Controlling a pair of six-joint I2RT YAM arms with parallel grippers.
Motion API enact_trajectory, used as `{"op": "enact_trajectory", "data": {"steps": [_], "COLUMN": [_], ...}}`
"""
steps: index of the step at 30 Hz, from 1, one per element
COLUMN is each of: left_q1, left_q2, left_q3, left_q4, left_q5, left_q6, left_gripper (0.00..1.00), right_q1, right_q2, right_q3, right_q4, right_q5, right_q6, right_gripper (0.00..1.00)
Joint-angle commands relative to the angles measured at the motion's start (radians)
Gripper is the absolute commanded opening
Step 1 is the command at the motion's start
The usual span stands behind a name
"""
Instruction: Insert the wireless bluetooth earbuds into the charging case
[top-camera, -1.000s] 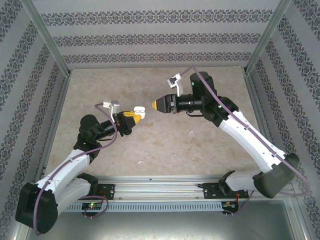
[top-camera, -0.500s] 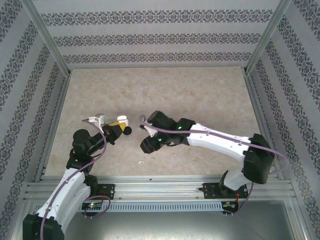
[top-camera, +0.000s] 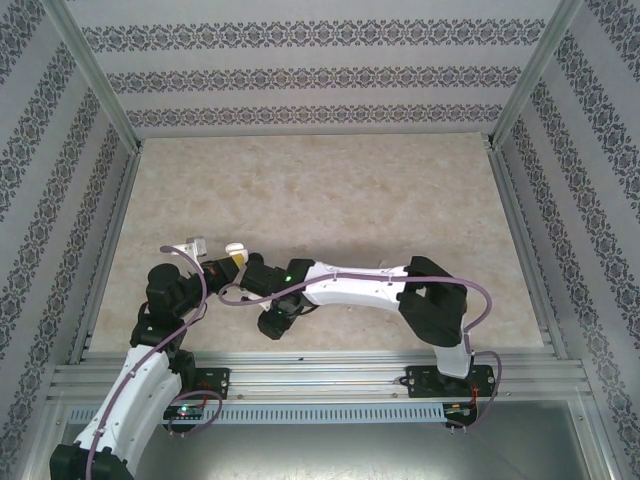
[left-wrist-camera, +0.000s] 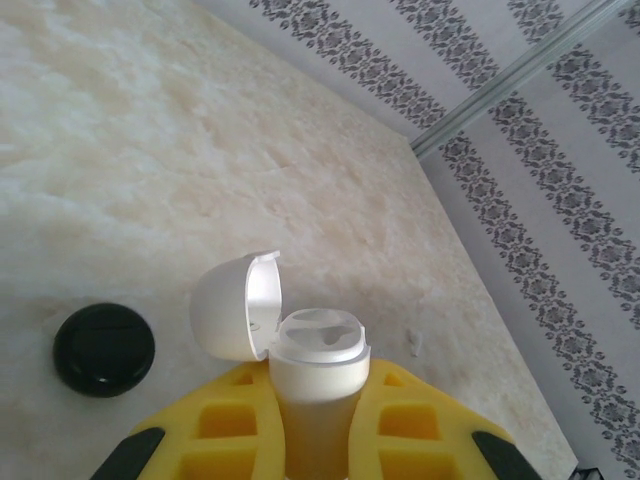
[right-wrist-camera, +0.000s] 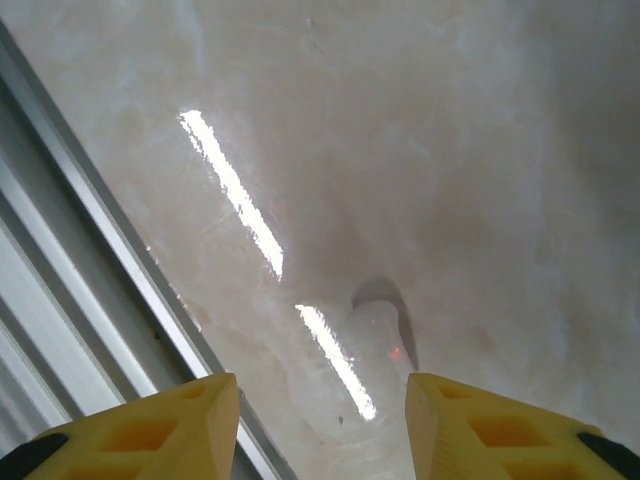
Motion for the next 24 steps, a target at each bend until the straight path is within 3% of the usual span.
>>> {"op": "enact_trajectory", "data": {"steps": [1,24], "left_q1": [0.019,0.029], "left_q2": [-0.011,0.003], "left_q3": [0.013,0.018], "left_q4": [-0.038,-0.055], "left_q5": [-0.023,-0.011], "left_q6": [-0.013,0.003], "left_gripper": [0.0,0.0], "right_q1": [0.014,-0.006], "right_q2": [0.051,0.205], "right_q3": [0.047,0.157], "right_q4": [-0.081,-0.157], "right_q5": [0.061,0.076], "right_q6": [-0.044,-0.078], "right_gripper": [0.47,0.38]}}
